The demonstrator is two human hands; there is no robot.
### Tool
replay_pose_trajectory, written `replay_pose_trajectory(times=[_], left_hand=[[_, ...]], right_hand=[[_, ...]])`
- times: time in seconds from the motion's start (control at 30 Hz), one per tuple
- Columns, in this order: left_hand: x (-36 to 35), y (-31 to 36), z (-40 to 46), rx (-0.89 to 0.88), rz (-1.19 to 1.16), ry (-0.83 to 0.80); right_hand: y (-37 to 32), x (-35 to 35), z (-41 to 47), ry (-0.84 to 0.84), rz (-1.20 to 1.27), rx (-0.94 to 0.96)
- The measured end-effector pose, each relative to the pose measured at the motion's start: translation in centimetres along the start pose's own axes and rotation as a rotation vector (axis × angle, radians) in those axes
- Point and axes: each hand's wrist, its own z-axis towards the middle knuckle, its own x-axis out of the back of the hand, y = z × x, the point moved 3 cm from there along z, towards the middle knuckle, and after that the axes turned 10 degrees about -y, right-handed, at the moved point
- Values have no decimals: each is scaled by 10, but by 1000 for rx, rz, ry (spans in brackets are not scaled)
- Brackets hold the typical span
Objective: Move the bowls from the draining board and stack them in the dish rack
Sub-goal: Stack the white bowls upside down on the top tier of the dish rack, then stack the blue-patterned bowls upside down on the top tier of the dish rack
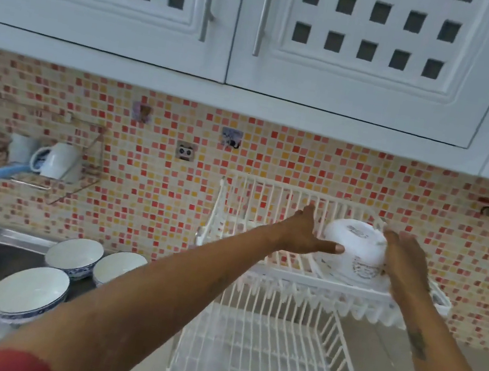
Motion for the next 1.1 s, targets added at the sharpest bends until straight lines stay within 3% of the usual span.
replay_pose_trajectory(times=[0.13,0.2,0.4,0.6,0.73,0.87,1.1], left_hand=[[47,-15,-48,-50,79,50],[75,-29,-79,-59,36,94],[142,-119,-159,-46,-517,215],[184,-217,-247,130,-685,446],[197,-280,-309,275,-778,565],[196,-346,-358,436,-867,691],[176,-440,-398,526,-980,845]], right_hand=[[-24,1,-29,161,16,195],[-45,-12,-41,139,93,240],[-132,-113,-90,-134,287,471],[-181,-247,-140,-508,337,536],[-192,-341,-177,-825,330,416],[-177,-430,-202,-1032,266,240],[-109,-554,-220,-1128,179,-77]])
